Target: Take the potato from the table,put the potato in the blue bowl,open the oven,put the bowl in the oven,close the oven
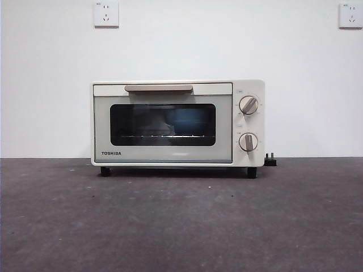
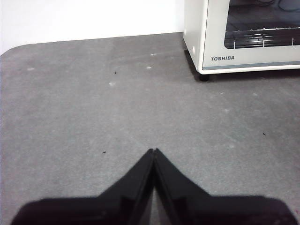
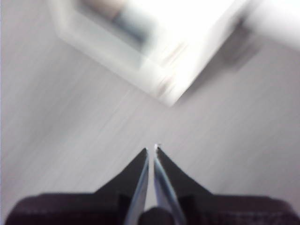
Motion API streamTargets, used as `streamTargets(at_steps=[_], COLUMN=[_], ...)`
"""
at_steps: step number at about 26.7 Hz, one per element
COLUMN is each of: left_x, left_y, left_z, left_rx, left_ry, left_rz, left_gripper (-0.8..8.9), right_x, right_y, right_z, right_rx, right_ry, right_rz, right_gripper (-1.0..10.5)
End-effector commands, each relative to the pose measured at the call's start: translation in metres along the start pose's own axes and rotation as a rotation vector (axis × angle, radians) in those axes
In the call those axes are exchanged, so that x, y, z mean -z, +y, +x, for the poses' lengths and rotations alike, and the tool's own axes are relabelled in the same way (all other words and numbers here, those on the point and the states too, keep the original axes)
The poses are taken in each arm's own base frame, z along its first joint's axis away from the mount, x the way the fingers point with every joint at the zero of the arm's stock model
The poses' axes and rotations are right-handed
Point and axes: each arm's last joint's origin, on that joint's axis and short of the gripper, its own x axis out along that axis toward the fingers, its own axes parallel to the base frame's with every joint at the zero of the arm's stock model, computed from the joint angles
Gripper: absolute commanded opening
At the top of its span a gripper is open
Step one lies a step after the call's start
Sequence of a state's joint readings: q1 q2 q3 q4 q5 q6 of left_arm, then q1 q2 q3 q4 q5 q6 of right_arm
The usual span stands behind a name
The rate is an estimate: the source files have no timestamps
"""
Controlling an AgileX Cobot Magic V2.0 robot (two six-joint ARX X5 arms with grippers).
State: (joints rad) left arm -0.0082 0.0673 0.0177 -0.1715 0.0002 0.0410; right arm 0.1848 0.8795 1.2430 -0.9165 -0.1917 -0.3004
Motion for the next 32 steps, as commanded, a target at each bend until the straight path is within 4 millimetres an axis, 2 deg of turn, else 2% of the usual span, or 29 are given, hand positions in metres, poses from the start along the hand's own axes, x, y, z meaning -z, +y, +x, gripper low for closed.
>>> streamTargets(at_steps=[1, 3, 7, 9, 12, 19, 32], left_x=[0.003, 0.003, 0.003, 0.003, 0.003, 0.003, 0.003], left_y=[0.0, 0.0, 0.0, 0.0, 0.0, 0.0, 0.0], left_z=[0.001, 0.001, 0.001, 0.001, 0.001, 0.001, 0.001], left_rx=[0.0, 0.0, 0.0, 0.0, 0.0, 0.0, 0.0], left_ry=[0.005, 0.005, 0.007, 0.009, 0.009, 0.009, 0.008], left_rz=[-0.008, -0.008, -0.008, -0.008, -0.008, -0.008, -0.008], left_gripper=[-0.04, -0.04, -0.04, -0.04, -0.04, -0.04, -0.04], right_x=[0.03, 0.065, 0.141, 0.166, 0.193, 0.223, 0.237], right_y=[0.0, 0.002, 0.014, 0.018, 0.023, 0.025, 0.028], right_z=[-0.003, 0.005, 0.044, 0.055, 0.066, 0.08, 0.083], right_rx=[0.099, 0.216, 0.317, 0.335, 0.384, 0.441, 0.487], right_ry=[-0.258, -0.383, -0.488, -0.475, -0.463, -0.441, -0.342], right_rz=[0.031, 0.074, 0.08, 0.13, 0.211, 0.284, 0.328], right_gripper=[0.3, 0.3, 0.3, 0.3, 0.3, 0.3, 0.3])
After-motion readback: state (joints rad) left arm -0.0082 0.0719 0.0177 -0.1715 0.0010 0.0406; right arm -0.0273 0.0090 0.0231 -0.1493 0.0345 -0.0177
